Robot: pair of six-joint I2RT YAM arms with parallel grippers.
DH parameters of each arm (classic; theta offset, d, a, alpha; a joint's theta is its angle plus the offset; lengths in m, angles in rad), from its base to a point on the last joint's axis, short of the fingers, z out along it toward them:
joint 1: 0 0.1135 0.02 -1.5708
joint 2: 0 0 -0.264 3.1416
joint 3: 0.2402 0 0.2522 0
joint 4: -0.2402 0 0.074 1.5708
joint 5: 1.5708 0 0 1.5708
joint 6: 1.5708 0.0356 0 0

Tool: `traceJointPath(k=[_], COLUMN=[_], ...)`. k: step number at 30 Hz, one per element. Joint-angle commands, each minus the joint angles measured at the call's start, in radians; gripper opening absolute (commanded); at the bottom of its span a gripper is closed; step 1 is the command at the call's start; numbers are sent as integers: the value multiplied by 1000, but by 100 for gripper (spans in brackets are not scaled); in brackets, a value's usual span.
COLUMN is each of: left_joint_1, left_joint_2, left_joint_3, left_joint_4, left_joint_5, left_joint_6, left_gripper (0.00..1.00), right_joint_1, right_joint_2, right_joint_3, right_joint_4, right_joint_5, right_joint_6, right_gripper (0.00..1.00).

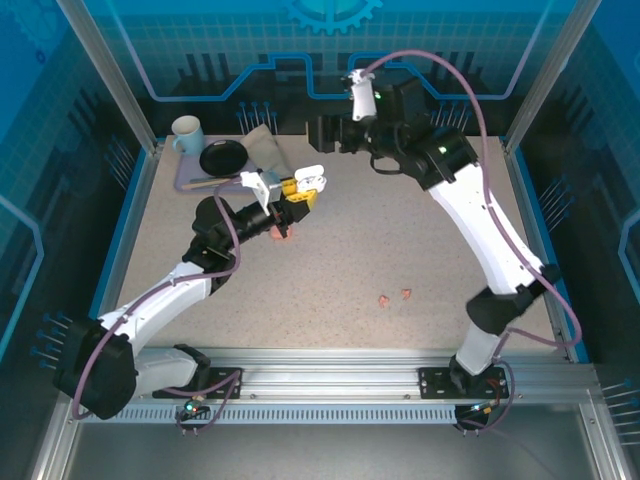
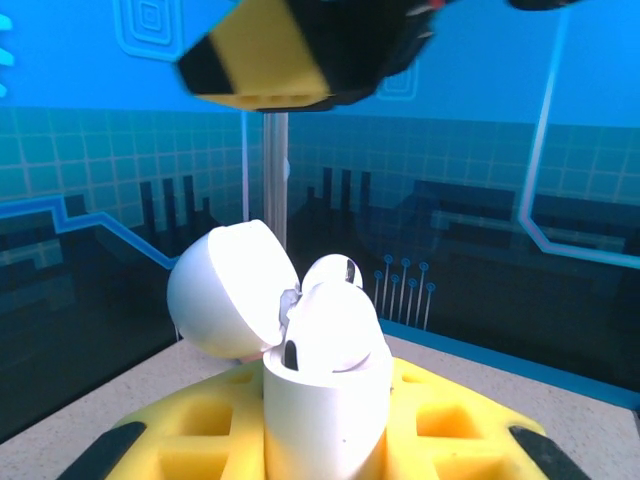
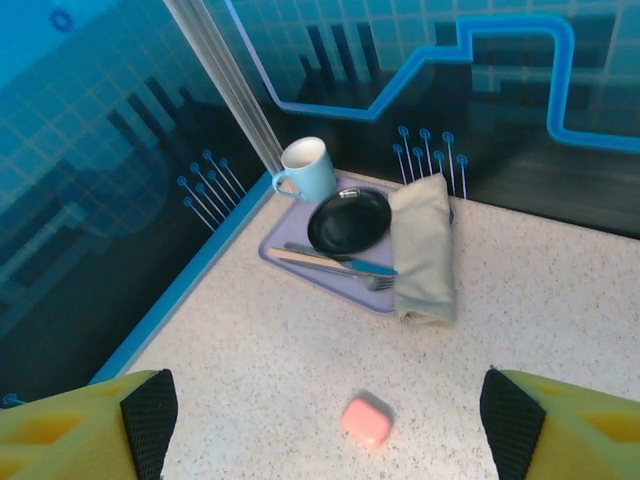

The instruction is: Insert wireless bluetooth earbuds into charging case

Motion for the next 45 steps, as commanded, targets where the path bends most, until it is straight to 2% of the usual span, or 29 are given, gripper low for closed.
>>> traceJointPath(k=[1, 3, 7, 14, 20, 23, 27, 31, 33, 36, 38, 41, 45], left_joint_1=[-7, -7, -6, -4, -3, -2, -3, -4, -7, -12, -11, -14, -14], left_joint_2=[12, 18, 29, 59, 88, 107, 162, 250, 307, 418, 521, 659, 805], left_joint_3=[46, 53, 67, 68, 72, 87, 115, 132, 150, 225, 312, 412, 539], left_joint_4=[-12, -13, -29, -5, 27, 2, -55, -85, -106, -228, -338, -403, -509], left_joint_5=[62, 66, 57, -1, -11, -23, -42, -63, -84, -103, -84, -22, 7], left_joint_6=[19, 22, 36, 33, 10, -2, -32, -119, -199, -351, -460, -587, -701], left_gripper=[0, 0, 0, 0, 0, 0, 0, 0, 0, 0, 0, 0, 0], right_joint_1=[-12, -12, -5, 25, 31, 0, -83, -136, -150, -163, -166, -165, -165], right_joint_2=[130, 183, 188, -1, -144, -196, -260, -315, -336, -357, -365, -366, -354], right_joint_3=[137, 190, 165, -99, -279, -339, -477, -660, -745, -860, -929, -991, -1027], right_joint_4=[-215, -265, -298, -216, -148, -123, -67, 0, 29, 75, 105, 124, 130], right_joint_5=[-23, -36, -48, -47, 12, 86, 93, 101, 118, 140, 151, 166, 175], right_joint_6=[8, 7, 1, 2, 43, 87, 158, 218, 253, 302, 325, 349, 366], right_gripper=[81, 80, 76, 73, 74, 76, 78, 79, 79, 79, 79, 79, 79])
